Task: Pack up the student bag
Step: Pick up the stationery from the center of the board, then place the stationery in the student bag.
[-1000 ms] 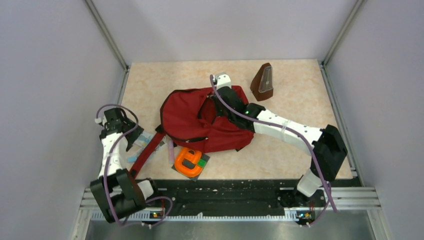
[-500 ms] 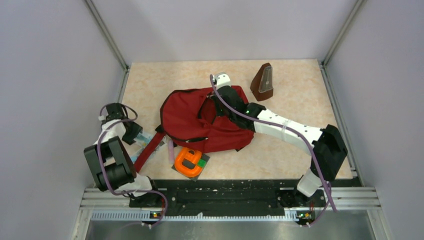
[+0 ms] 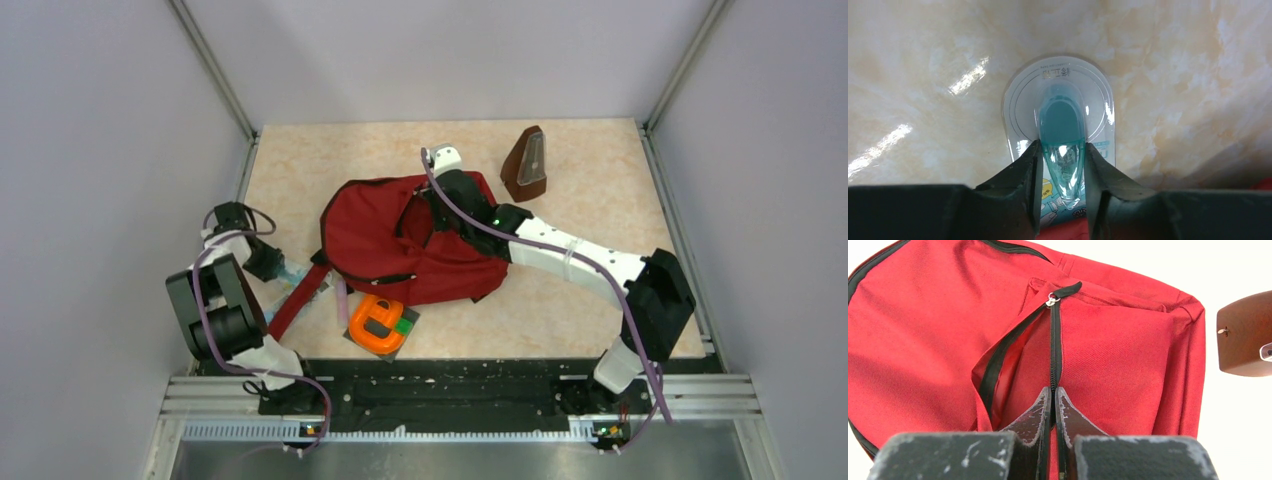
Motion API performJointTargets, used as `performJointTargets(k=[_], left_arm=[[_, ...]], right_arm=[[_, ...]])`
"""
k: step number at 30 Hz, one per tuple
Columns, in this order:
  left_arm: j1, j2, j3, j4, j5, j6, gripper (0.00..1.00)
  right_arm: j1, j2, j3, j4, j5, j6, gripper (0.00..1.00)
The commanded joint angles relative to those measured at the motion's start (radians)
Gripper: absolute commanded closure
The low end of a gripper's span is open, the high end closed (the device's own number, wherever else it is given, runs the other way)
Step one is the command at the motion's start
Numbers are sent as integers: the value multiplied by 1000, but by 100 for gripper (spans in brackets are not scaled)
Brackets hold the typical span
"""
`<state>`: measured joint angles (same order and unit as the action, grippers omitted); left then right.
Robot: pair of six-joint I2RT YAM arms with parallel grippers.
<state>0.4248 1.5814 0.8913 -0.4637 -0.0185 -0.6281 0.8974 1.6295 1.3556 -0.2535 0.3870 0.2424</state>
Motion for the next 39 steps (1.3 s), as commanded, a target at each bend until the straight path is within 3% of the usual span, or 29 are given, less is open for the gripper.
performJointTargets(k=[1, 8, 15, 20, 25, 28, 33, 39], left_arm=[[6, 46, 17, 39, -3, 3, 79], [6, -130, 45, 16, -120, 35, 100], [6, -319, 165, -51, -243, 163, 100], [6, -416, 186, -89, -153, 231, 100], [-24, -513, 201, -177, -26, 202, 100], [-109, -538, 233, -240, 9, 172, 100], [-372, -500, 300, -268, -31, 99, 100], [-572, -384, 437, -302, 92, 54, 100]], right_arm=[[-13, -14, 45, 73, -13, -14, 100], [-21, -25, 36, 74, -22, -56, 100], [-23, -24, 47, 84, -14, -57, 100], [-23, -29, 31, 101, -3, -51, 100], [-23, -34, 39, 67, 1, -52, 100], [-23, -48, 37, 57, -6, -54, 100], [-23, -59, 19, 74, -16, -52, 100], [-23, -79, 7, 66, -40, -16, 100]])
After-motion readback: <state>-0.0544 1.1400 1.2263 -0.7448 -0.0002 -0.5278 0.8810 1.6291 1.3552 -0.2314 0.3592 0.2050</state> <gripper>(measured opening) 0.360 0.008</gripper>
